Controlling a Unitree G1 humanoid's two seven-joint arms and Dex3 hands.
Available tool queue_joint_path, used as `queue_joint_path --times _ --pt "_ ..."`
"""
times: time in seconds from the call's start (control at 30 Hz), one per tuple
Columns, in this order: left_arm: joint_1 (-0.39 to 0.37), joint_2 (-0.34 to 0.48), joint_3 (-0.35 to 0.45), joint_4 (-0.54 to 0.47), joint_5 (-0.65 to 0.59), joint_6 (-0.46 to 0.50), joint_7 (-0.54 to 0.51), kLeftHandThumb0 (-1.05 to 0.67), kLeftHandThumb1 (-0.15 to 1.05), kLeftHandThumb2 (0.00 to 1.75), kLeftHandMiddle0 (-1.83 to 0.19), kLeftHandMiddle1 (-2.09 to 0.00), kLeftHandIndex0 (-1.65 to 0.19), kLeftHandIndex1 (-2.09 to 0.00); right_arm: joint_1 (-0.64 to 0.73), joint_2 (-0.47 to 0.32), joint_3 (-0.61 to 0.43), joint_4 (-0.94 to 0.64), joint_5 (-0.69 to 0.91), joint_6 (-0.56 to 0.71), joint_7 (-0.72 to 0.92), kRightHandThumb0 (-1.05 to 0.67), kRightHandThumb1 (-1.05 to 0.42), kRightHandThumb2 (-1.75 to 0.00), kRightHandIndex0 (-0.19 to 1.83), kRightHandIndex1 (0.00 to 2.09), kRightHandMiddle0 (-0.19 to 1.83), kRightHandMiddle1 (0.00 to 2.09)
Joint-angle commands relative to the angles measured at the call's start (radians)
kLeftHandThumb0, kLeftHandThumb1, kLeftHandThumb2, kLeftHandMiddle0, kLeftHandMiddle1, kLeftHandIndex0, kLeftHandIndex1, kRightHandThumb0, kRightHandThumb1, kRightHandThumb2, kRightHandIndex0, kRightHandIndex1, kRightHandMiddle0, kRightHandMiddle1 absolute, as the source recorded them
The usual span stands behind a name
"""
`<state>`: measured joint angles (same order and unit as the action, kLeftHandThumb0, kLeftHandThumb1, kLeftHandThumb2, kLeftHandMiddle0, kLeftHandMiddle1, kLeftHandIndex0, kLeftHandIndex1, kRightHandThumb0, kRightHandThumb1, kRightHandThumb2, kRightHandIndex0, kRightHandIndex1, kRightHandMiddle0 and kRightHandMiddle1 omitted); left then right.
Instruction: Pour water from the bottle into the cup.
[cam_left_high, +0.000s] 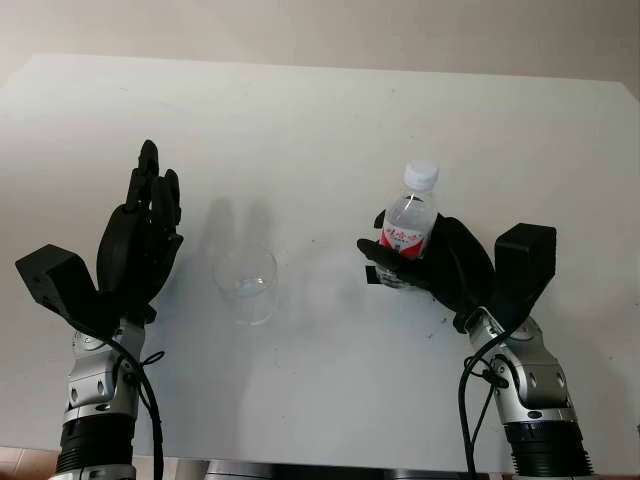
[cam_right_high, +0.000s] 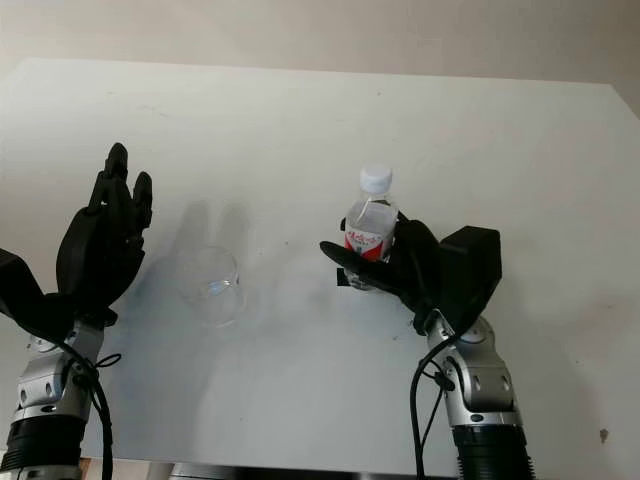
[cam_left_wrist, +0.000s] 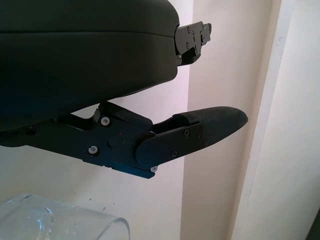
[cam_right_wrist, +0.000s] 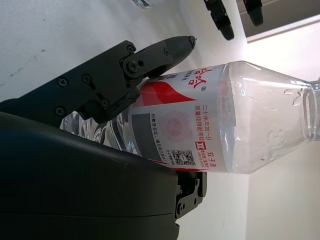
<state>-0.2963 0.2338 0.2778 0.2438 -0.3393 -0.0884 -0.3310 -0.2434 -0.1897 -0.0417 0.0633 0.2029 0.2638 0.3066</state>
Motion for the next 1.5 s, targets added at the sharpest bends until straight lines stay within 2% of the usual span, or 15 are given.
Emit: queue_joint_path --times 0.0,0.17,0.3,0.47,0.57,0.67,0.7,0.77,0.8,0.87,1.0,1.13,1.23,1.3,1.47 --pt "0.000 0.009 0.005 -0.007 0.000 -0.008 -0.003 -0.75 1.05 0.68 0.19 0.00 0.19 0.00 0.029 0.004 0.010 0.029 -0.006 -0.006 0.008 -0.37 -1.05 -0.20 0.79 2.09 0.38 2.09" --pt "-0.002 0.012 0.006 -0.005 0.000 -0.006 -0.005 -0.75 1.05 0.68 0.19 0.00 0.19 0.00 0.040 0.007 0.013 0.030 -0.015 -0.009 0.003 -0.41 -1.05 -0.13 0.48 2.09 0.19 2.09" --pt "-0.005 0.015 0.009 -0.003 -0.004 -0.004 -0.008 -0.75 1.05 0.68 0.19 0.00 0.19 0.00 0.051 0.003 0.011 0.027 -0.022 -0.011 -0.001 -0.46 -1.05 -0.08 0.13 2.09 0.05 2.09" --pt "-0.008 0.017 0.010 0.006 -0.007 -0.009 -0.017 -0.74 1.05 0.68 0.19 0.00 0.19 0.00 0.069 -0.002 0.014 0.023 -0.051 -0.041 -0.015 -0.53 -1.01 -0.05 0.07 2.09 0.02 2.09" --pt "-0.007 0.020 0.008 0.004 0.000 -0.010 -0.019 -0.74 1.05 0.68 0.19 0.00 0.19 0.00 0.078 -0.007 0.010 0.028 -0.041 -0.062 0.007 -0.56 -0.98 -0.05 -0.15 2.04 -0.16 2.03" --pt "-0.009 0.019 0.010 0.003 -0.004 -0.012 -0.021 -0.74 1.05 0.69 0.19 0.00 0.19 0.00 0.084 -0.015 0.014 0.032 -0.045 -0.076 0.024 -0.59 -0.96 -0.05 -0.19 1.57 -0.19 1.60" --pt "-0.009 0.018 0.012 0.001 -0.005 -0.008 -0.017 -0.74 1.05 0.69 0.19 0.00 0.19 0.00 0.087 -0.017 0.015 0.035 -0.047 -0.085 0.030 -0.61 -0.95 -0.05 -0.19 1.29 -0.19 1.36" --pt "-0.007 0.018 0.012 -0.002 -0.005 -0.005 -0.014 -0.74 1.05 0.68 0.19 0.00 0.19 0.00 0.094 -0.018 0.016 0.038 -0.049 -0.097 0.037 -0.63 -0.93 -0.05 -0.19 0.96 -0.18 1.01" --pt "-0.007 0.019 0.012 -0.001 -0.003 -0.005 -0.014 -0.74 1.05 0.68 0.19 0.00 0.19 0.00 0.097 -0.017 0.017 0.037 -0.053 -0.100 0.036 -0.64 -0.92 -0.05 -0.19 0.85 -0.17 0.87" --pt "-0.007 0.022 0.012 0.002 0.002 -0.006 -0.012 -0.75 1.05 0.69 0.19 0.00 0.19 0.00 0.103 -0.014 0.018 0.042 -0.061 -0.114 0.030 -0.65 -0.91 -0.05 -0.18 0.68 -0.16 0.73" --pt "-0.009 0.022 0.013 0.003 -0.001 -0.001 -0.009 -0.75 1.05 0.68 0.19 0.00 0.19 0.00 0.115 -0.015 0.022 0.046 -0.077 -0.132 0.025 -0.68 -0.90 -0.05 -0.18 0.55 -0.15 0.61" --pt "-0.014 0.018 0.014 0.007 -0.004 -0.004 -0.007 -0.75 1.05 0.67 0.19 0.00 0.19 0.00 0.132 -0.015 0.021 0.059 -0.087 -0.181 0.033 -0.73 -0.90 -0.05 -0.12 0.21 -0.14 0.40" --pt "-0.019 0.017 0.016 0.015 -0.010 -0.008 -0.013 -0.74 1.05 0.67 0.19 0.00 0.19 0.00 0.137 -0.020 0.018 0.102 -0.090 -0.271 0.054 -0.79 -0.90 -0.05 -0.18 0.04 -0.18 0.17" --pt "-0.019 0.020 0.014 0.014 -0.006 -0.010 -0.015 -0.75 1.05 0.67 0.19 0.00 0.19 0.00 0.134 -0.025 0.016 0.140 -0.097 -0.343 0.066 -0.88 -0.91 -0.06 -0.19 0.01 -0.19 0.04" --pt "-0.023 0.020 0.011 0.021 0.000 -0.013 -0.011 -0.75 1.05 0.69 0.19 0.00 0.19 0.00 0.122 -0.029 0.011 0.196 -0.123 -0.478 0.063 -1.03 -0.94 -0.06 -0.19 0.00 -0.19 0.00"
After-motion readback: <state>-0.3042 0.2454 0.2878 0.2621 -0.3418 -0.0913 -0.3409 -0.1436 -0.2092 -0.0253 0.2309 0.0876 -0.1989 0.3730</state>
